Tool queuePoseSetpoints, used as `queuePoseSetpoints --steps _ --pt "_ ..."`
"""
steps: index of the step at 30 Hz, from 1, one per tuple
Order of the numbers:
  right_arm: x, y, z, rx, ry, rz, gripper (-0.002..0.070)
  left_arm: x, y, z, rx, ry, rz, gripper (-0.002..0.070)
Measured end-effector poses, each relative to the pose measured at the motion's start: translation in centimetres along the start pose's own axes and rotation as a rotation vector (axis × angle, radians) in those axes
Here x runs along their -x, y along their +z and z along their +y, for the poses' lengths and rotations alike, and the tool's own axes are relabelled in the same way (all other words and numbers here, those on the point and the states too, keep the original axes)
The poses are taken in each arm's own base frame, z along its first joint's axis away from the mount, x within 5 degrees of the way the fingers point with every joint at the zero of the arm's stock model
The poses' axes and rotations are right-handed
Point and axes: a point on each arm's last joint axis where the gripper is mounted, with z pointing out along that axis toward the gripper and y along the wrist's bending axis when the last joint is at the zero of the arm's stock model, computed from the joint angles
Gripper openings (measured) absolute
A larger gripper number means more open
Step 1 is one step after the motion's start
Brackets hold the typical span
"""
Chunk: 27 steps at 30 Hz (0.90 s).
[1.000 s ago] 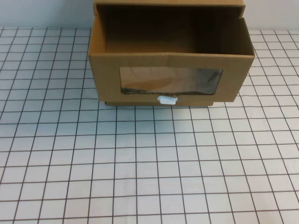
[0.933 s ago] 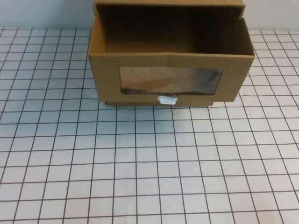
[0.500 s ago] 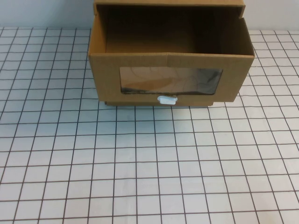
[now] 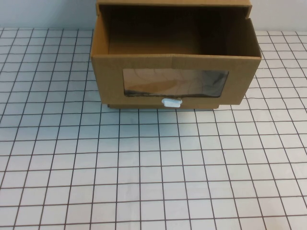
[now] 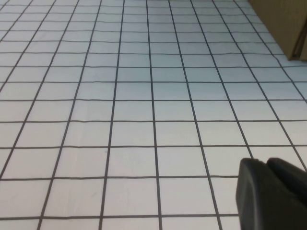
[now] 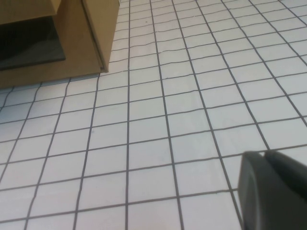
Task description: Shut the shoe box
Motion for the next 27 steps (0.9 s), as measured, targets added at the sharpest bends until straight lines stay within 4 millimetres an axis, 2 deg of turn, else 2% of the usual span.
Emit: queuePoseSetpoints --steps 8,13,17,21,24,27 --pt "0.3 0.0 0.0 -0.002 0.0 -0.035 -0.0014 0.2 0.0 0.0 -0.001 -0.002 -0.027 -0.0005" --pt "2.1 -0.2 -0.1 -0.016 0.0 -0.233 -0.0014 1.6 -0.1 -0.1 -0.017 -0.091 -0.181 -0.0005" --pt "4.7 -1.3 -0.3 -0.038 0.004 -0.546 -0.0014 4.0 -0.9 0.0 -0.077 -0.346 -0.453 -0.0005" --pt "7.0 -3.3 -0.5 -0.063 0.008 -0.88 -0.0014 6.5 -2.7 0.5 -0.196 -0.61 -0.783 -0.0005" --pt "7.9 -4.6 -0.6 -0.076 0.011 -1.046 -0.0014 7.7 -4.2 0.8 -0.259 -0.656 -0.993 -0.0005" --pt "8.3 -5.4 -0.7 -0.084 0.013 -1.145 -0.0014 8.2 -5.3 1.0 -0.292 -0.657 -1.121 -0.0005"
